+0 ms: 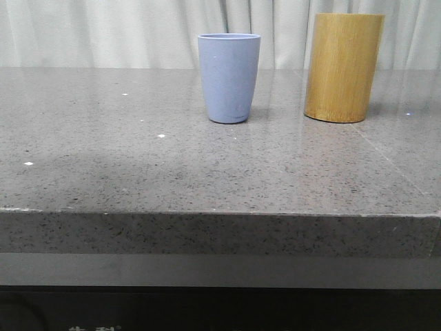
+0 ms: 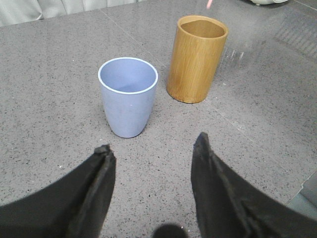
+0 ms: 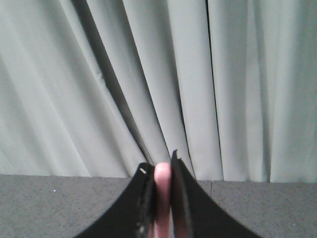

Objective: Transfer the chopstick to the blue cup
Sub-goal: 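Carry the pink stick over the blue cup and lower it in, then open the right gripper to release the stick and withdraw upward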

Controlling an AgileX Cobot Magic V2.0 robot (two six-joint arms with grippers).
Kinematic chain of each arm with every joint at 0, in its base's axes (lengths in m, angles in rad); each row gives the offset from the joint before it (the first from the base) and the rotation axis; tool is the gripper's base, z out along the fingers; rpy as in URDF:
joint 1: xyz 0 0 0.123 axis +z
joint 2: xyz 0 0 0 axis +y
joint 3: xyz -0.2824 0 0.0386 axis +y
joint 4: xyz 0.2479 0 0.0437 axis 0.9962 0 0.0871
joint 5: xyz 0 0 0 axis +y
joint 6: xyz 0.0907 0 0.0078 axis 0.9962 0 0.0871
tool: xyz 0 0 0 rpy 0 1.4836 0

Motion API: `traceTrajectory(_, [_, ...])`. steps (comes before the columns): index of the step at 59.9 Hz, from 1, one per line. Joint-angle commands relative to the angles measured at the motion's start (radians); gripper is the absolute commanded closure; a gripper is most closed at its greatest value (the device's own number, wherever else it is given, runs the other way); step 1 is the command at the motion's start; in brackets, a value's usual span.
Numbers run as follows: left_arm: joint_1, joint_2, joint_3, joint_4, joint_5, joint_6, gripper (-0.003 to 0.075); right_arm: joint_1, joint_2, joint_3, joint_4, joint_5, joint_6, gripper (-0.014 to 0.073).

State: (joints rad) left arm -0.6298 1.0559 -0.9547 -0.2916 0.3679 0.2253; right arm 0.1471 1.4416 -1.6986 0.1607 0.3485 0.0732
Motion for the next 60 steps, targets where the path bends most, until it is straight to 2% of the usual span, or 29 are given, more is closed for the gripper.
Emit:
traceTrajectory(1, [-0.007,-0.015,-0.031,-0.008,-0.082,0.004,0.0363,0.039,-0.044,-0.058,-0.01,-0.051,-0.014,0.0656])
traceTrajectory(16, [-0.007,-0.015,-0.031,-0.006,-0.098,0.004,0.0363,0.225,-0.029,-0.063,-0.01,-0.073,-0.139,0.0656])
traceTrajectory(27, [-0.007,-0.015,-0.031,-0.006,-0.1,0.004,0.0363,0.316,0.018,-0.063,-0.01,-0.118,-0.146,0.0656])
traceTrajectory(60, [-0.007,-0.015,-0.031,-0.006,-0.14,0.004,0.0363,0.337,0.223,-0.062,-0.01,-0.1,-0.146,0.0651])
